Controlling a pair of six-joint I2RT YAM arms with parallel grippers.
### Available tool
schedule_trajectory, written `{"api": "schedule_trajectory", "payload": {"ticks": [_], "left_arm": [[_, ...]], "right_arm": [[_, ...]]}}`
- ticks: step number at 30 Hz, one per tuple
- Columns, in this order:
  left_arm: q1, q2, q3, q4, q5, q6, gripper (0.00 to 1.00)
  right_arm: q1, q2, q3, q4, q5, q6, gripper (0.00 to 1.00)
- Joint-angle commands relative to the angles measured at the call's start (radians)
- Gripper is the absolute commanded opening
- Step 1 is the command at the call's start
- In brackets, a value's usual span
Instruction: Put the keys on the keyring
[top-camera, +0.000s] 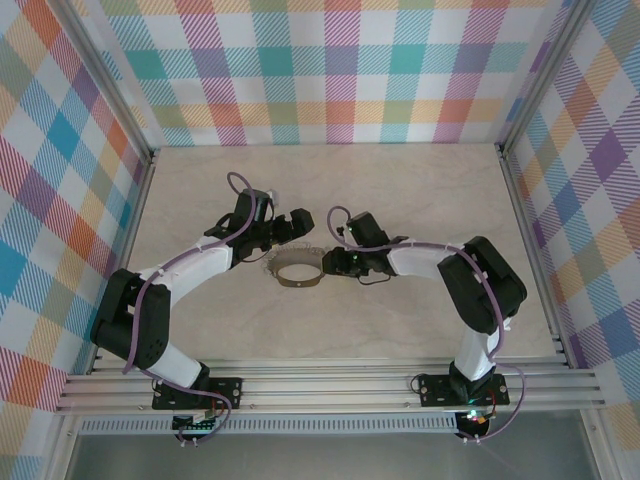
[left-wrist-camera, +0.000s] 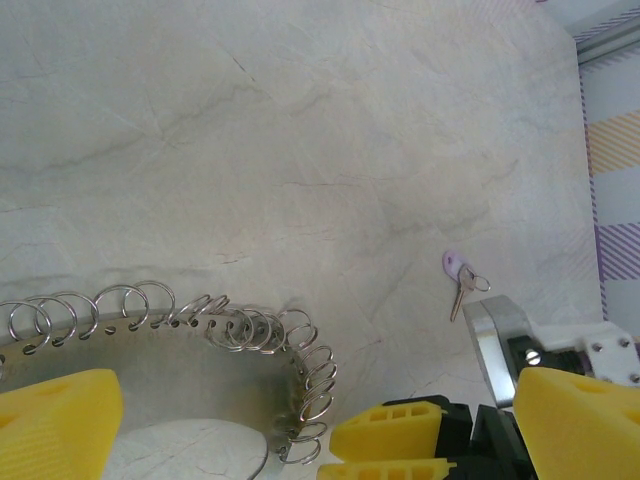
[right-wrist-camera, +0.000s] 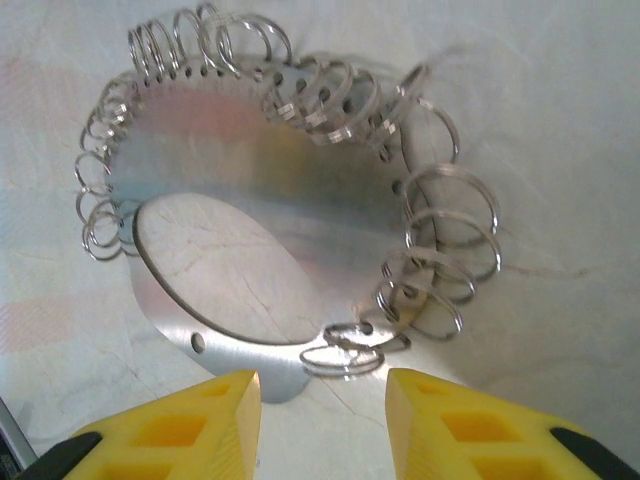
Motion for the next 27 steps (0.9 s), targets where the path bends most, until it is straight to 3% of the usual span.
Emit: {"api": "schedule_trajectory", "payload": {"ticks": [1, 27], "left_arm": [[-0.002, -0.025, 0.013, -0.005, 0.018, 0.017, 1.0], [-0.002, -0.021, -0.001, 0.0, 0.011, 0.003, 1.0]], "right_arm": [[0.008, 0.025, 0.041, -0.006, 0.008, -0.009, 0.38], [0.019, 0.028, 0.011, 0.064, -0.056, 0.033, 0.38]]}}
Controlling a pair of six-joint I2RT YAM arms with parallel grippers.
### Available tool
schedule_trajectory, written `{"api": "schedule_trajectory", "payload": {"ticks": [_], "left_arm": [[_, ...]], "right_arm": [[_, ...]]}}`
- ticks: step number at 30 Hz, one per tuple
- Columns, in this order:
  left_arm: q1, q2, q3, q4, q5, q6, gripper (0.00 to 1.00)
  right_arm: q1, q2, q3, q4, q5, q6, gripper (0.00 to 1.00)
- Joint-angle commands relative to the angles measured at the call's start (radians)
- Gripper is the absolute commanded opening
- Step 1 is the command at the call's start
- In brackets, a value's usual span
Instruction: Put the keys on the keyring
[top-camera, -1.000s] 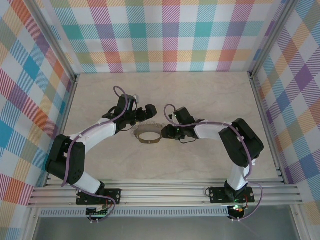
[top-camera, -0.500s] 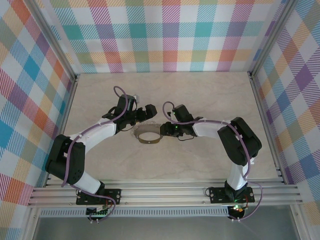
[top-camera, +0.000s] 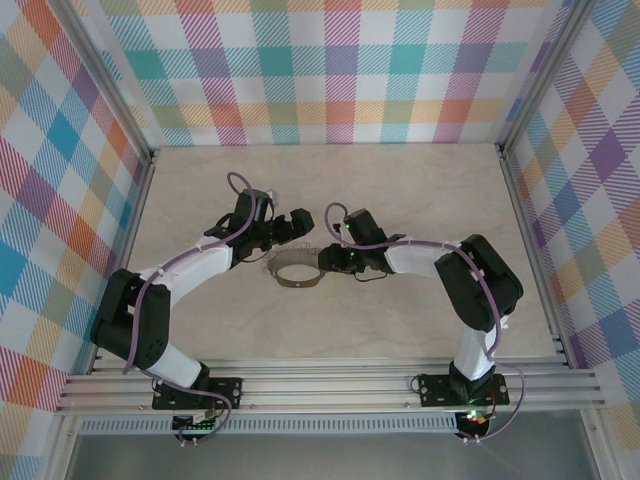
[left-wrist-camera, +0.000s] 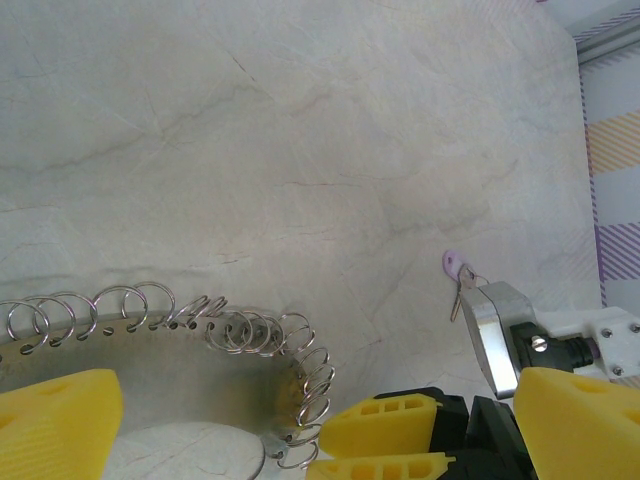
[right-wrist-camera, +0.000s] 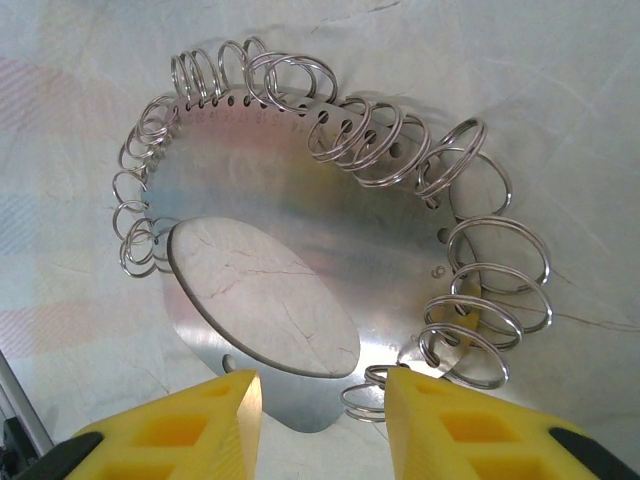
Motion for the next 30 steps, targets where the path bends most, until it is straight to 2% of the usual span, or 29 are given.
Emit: {"api": "schedule_trajectory", "payload": {"ticks": [1, 22, 30], "left_arm": [[-0.002, -0.019, 0.0, 0.0, 0.011, 0.003, 1.0], [-0.002, -0.017, 0.011, -0.01, 0.027, 0.014, 1.0], [-0.001, -0.029, 0.023, -0.112, 0.054, 0.114, 1.0]], "right_arm": [[0.014, 0.008, -0.011, 0.029, -0.03, 0.015, 0.38], [0.032, 0.006, -0.035, -0.01, 0.008, -0.016, 0.37], [0.026, -0.08, -0.032, -0.023, 0.049, -0.022, 0.41]]}}
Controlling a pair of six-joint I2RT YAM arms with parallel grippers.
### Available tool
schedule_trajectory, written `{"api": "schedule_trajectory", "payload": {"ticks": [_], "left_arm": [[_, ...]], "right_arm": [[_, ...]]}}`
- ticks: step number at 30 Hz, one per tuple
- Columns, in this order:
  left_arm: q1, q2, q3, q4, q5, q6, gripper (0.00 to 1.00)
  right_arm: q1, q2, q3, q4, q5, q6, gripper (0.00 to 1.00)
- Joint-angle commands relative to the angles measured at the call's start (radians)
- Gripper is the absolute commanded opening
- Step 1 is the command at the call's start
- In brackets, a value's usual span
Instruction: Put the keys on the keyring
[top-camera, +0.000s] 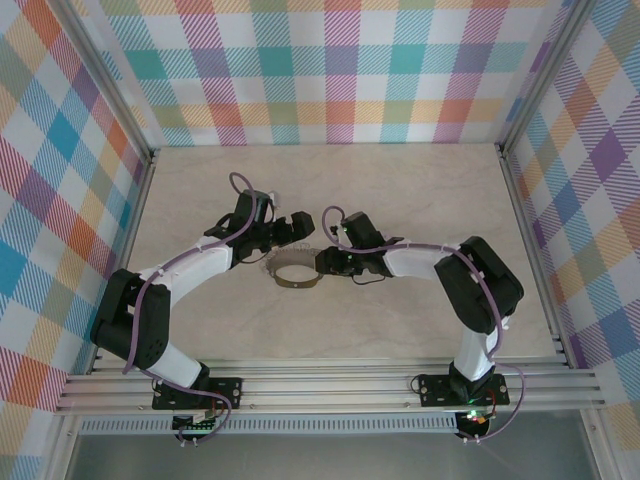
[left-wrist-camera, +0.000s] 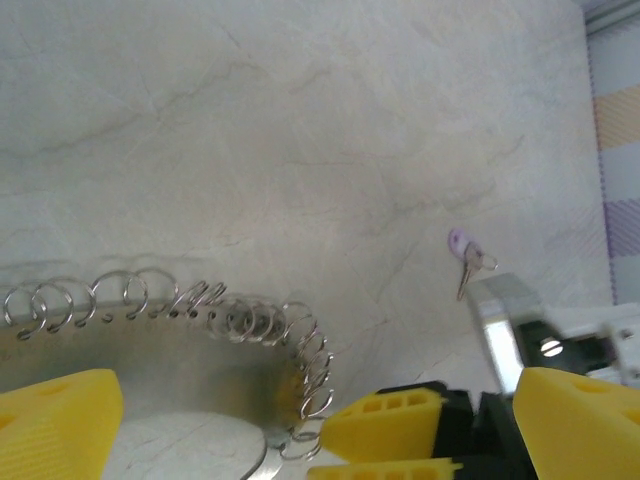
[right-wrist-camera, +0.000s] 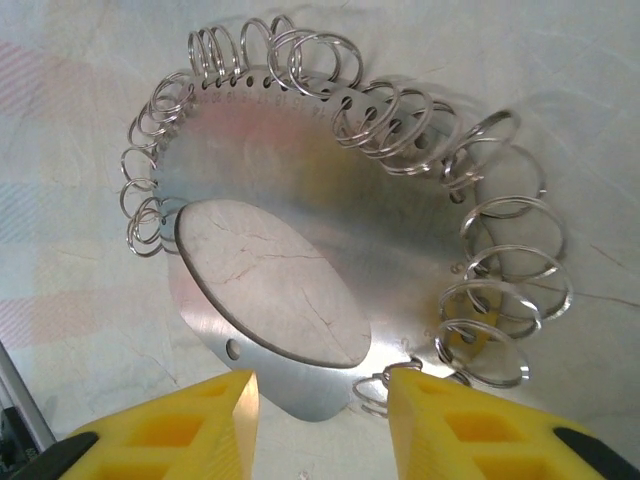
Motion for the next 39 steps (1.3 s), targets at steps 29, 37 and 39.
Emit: {"api": "schedule_trajectory", "payload": {"ticks": [29, 37, 39], "left_arm": [[-0.203, 0.104, 0.101, -0.444, -0.102, 0.476, 0.61], [-0.239, 0.177, 0.157, -0.396, -0.129, 0.563, 0.5], [-0.244, 0.203, 0.173, -0.394, -0.127, 0.585, 0.49]], "right_arm": [[-0.054, -0.356, -0.389, 0.027, 0.103, 0.094, 0.65], [-0.054, -0.368, -0.409, 0.03, 0.114, 0.088, 0.65], [-0.053, -0.373, -0.41, 0.026, 0.119, 0.083, 0.65]]}}
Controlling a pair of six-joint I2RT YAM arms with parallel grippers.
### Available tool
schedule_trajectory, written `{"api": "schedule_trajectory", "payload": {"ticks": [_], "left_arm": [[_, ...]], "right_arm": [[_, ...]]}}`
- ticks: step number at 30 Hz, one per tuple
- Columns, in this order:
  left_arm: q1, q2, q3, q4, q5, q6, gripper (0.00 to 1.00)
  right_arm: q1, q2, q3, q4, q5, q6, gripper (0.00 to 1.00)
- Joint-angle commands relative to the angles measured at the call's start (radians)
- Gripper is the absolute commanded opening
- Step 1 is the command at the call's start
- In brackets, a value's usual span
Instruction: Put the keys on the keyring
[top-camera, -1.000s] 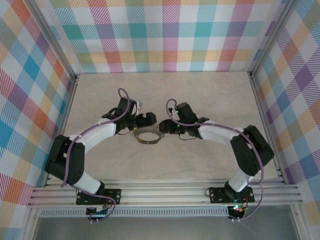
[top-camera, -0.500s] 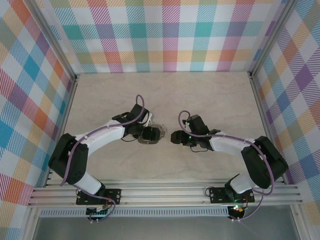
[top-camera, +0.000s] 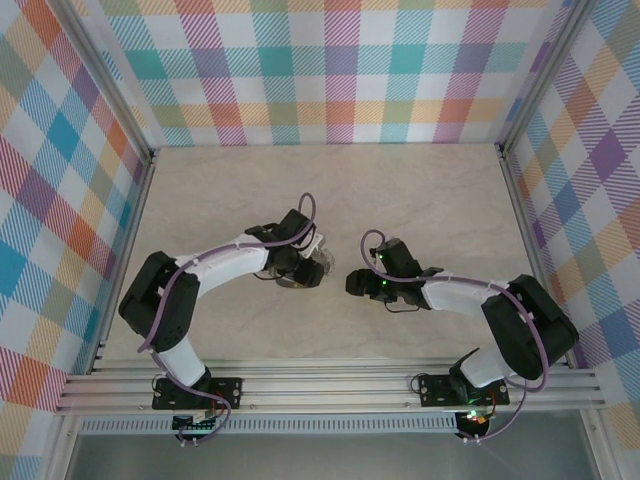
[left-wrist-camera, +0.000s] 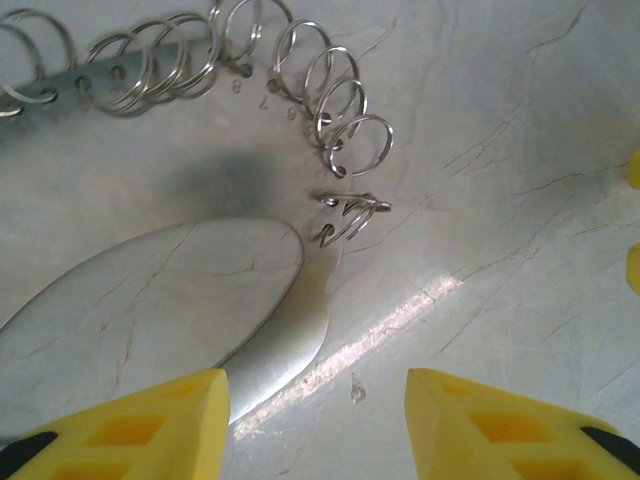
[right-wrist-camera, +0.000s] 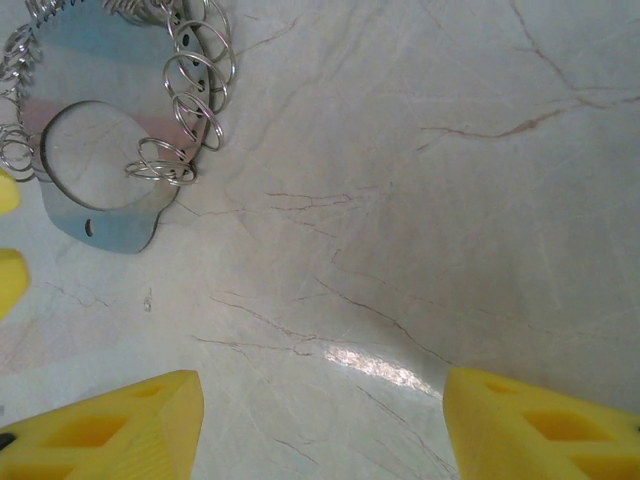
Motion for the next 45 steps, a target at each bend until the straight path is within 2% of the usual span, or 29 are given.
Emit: {"api": "schedule_trajectory", "payload": {"ticks": [1, 24, 45], "left_arm": [[-0.017, 0.043, 0.04, 0.01, -0.016, 0.071, 0.48], [-0.02, 0.138, 0.079, 0.072, 0.043, 0.123, 0.43], [-0.02, 0.181, 0.116, 0.075, 0.075, 0.125, 0.3]], "right_arm": [[0.004, -0.031, -0.016, 0.014, 0.008, 0.002, 0.65], [0.004, -0.065, -0.038, 0.0, 0.031, -0.004, 0.66], [0.004, -0.065, -0.044, 0.0, 0.031, -0.009, 0.66]]}}
